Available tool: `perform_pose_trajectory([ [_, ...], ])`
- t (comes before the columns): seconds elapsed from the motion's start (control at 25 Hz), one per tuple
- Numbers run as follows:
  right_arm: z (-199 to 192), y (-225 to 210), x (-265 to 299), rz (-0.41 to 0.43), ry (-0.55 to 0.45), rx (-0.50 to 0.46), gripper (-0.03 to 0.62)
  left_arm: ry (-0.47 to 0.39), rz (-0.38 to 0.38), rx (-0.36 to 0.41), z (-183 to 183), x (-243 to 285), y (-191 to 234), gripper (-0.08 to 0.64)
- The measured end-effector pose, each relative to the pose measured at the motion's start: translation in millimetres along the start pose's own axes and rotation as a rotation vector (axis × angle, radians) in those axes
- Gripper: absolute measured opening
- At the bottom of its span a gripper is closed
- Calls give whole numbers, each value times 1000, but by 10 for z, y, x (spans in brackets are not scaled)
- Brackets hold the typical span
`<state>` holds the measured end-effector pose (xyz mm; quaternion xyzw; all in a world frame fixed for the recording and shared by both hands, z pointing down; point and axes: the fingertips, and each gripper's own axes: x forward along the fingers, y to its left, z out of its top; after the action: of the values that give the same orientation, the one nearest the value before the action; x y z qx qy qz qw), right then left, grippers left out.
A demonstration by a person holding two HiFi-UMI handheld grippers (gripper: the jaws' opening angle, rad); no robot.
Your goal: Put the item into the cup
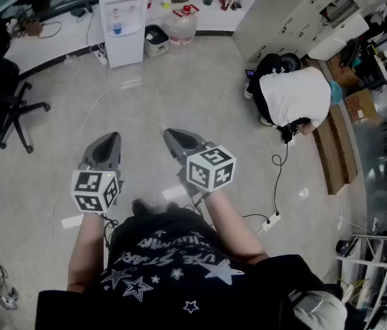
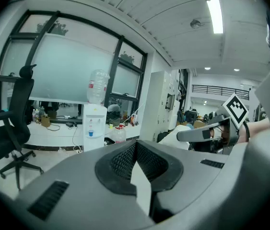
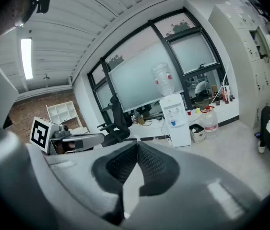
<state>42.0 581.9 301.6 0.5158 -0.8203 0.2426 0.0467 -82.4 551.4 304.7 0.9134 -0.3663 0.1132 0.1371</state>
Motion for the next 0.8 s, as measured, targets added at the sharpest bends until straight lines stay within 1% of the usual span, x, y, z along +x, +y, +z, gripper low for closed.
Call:
perform_pose_trajectory([
  [0.16,55,-3,-44,13,10,-12,0,-3,4,4,84,6,-59,6],
  [0.48,97,27,19,32,24,-36,0,-23,34,-14,127,-64,0,6],
  [0.6,80,95,45,44,31,-39,0,-14,41,-18,66,-101,33,6],
  [0.72,39,162,84,54,40,-44,0,1,46,-39,-46,-142,67,6],
  [0.8,47,194,109,53,27,-36,0,8,48,-52,-100,-184,95,6],
])
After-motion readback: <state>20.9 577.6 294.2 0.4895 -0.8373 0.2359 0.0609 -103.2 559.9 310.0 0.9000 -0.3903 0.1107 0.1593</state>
